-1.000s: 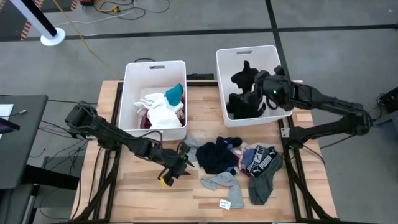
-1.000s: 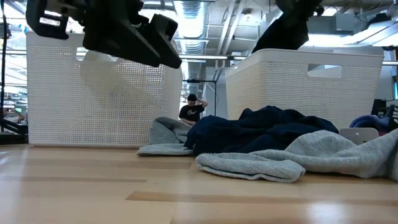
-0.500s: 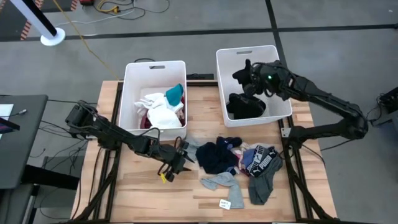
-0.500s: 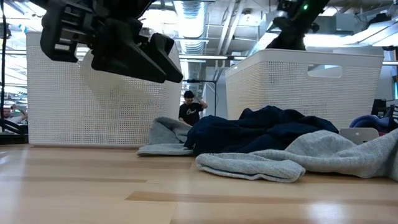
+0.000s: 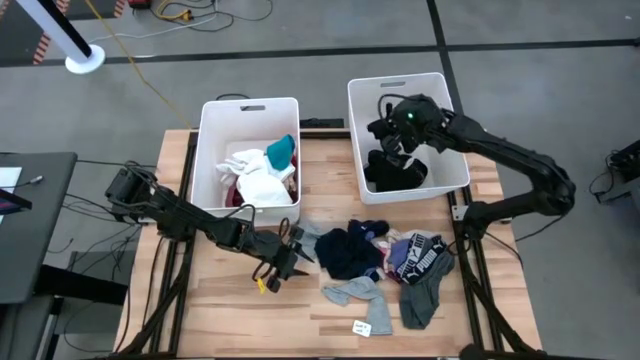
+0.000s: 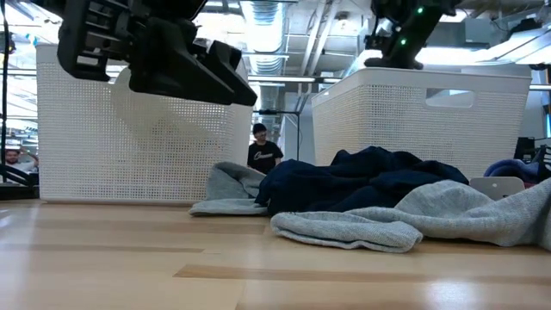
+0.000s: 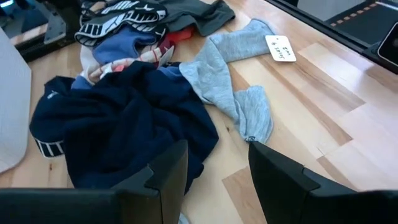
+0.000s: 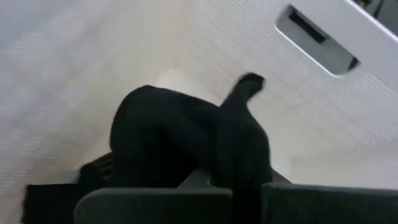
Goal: Sort clothes
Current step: Put the black underwear into the right white bin
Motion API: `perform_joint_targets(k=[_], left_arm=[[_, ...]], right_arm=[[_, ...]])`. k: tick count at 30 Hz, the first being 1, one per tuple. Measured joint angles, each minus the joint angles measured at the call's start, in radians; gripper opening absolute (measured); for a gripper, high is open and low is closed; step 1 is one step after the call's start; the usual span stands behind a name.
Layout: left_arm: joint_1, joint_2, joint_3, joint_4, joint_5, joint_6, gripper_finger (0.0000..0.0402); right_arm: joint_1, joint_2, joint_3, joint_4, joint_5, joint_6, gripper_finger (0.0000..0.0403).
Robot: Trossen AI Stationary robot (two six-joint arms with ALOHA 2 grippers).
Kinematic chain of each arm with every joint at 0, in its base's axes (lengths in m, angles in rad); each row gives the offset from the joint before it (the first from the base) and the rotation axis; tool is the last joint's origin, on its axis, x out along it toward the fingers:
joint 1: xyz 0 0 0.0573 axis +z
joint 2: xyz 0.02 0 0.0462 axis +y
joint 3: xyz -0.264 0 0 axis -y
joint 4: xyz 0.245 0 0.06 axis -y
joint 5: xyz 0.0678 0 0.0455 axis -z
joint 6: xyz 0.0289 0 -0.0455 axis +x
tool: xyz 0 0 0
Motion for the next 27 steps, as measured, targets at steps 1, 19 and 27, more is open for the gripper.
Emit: perform_joint_targets(k=[1,19,27], left_arm=[[0.000,0.000,0.000,-0.002,0.000,-0.009,0.0164],[-0.012,0.000,0.000,-0.056,-0.002,-0.051,0.0164],[-0.013,0.000,0.000,-0.072,-0.002,-0.048,0.0164]], right_arm=[[-0.013,0.006,0.000,-0.002,0.000,0.000,0.0000],[-0.175,0.137,0.000,-0.074,-0.079,0.021,0.0022],[-0.199,0.153,0.000,-0.071,-0.173,0.043,0.0042]])
